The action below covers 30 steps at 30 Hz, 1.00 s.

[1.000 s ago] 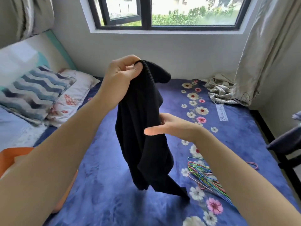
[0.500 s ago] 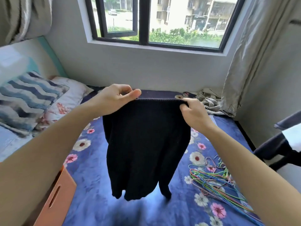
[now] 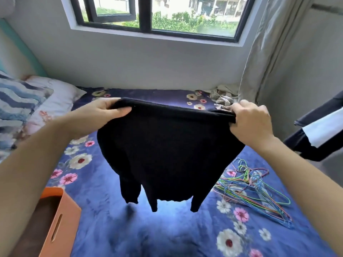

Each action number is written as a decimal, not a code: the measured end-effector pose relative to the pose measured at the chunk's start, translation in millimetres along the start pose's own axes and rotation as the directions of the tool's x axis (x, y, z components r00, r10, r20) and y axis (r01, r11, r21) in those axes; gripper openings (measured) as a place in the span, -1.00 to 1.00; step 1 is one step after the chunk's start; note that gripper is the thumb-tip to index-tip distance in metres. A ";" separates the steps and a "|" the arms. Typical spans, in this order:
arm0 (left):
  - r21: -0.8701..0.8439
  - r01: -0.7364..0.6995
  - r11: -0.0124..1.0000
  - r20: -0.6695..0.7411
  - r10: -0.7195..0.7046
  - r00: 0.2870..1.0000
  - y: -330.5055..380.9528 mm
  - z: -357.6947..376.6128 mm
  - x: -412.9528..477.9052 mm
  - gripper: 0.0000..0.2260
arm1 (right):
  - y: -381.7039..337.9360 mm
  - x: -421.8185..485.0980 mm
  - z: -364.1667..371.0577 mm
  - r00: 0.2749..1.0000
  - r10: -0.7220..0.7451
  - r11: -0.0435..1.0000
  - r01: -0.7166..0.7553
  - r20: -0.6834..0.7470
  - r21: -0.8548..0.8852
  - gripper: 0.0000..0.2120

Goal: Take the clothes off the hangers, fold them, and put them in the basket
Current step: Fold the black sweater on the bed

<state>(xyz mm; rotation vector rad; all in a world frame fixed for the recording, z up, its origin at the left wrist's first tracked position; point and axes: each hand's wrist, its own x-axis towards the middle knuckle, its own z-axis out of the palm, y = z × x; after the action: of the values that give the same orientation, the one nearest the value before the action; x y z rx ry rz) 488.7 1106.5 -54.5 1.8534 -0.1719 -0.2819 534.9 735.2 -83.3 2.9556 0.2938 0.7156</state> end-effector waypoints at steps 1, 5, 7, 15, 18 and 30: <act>-0.049 -0.056 0.997 0.004 0.056 0.998 4.0 2.2 -0.1 -0.66 | 9.6 -0.5 8.6 0.995 0.098 0.992 -0.095 -0.035 0.082 -0.88; 0.216 0.100 0.971 0.155 -0.135 0.979 14.4 -5.0 14.3 -0.68 | 25.2 18.6 47.7 0.809 0.460 0.474 -0.572 0.366 0.669 -0.89; 0.531 0.230 0.815 0.052 -0.303 0.951 0.9 -13.4 35.0 -0.82 | 24.2 24.3 70.7 0.762 0.389 0.354 -0.642 0.518 0.680 -0.85; 0.660 0.578 0.480 -0.589 -0.147 0.794 -86.5 -38.5 113.6 -0.95 | 10.2 76.7 114.9 0.835 -0.155 0.984 0.084 0.528 0.158 -0.65; 0.497 0.581 0.645 -0.754 -0.011 0.657 -92.3 -51.6 133.7 -0.65 | 16.4 107.1 122.6 0.953 -0.007 1.000 0.001 0.303 0.022 -0.69; 0.864 -0.016 0.504 -0.337 0.600 0.726 -143.3 -64.4 100.2 -0.73 | 23.4 109.9 155.7 0.779 0.492 0.232 -0.547 0.388 0.804 -0.62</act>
<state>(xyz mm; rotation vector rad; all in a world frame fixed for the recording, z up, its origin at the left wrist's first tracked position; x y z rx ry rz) 599.3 1182.0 -184.0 2.6850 -0.2297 0.8623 706.4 729.0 -169.6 4.2069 -0.6326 0.6267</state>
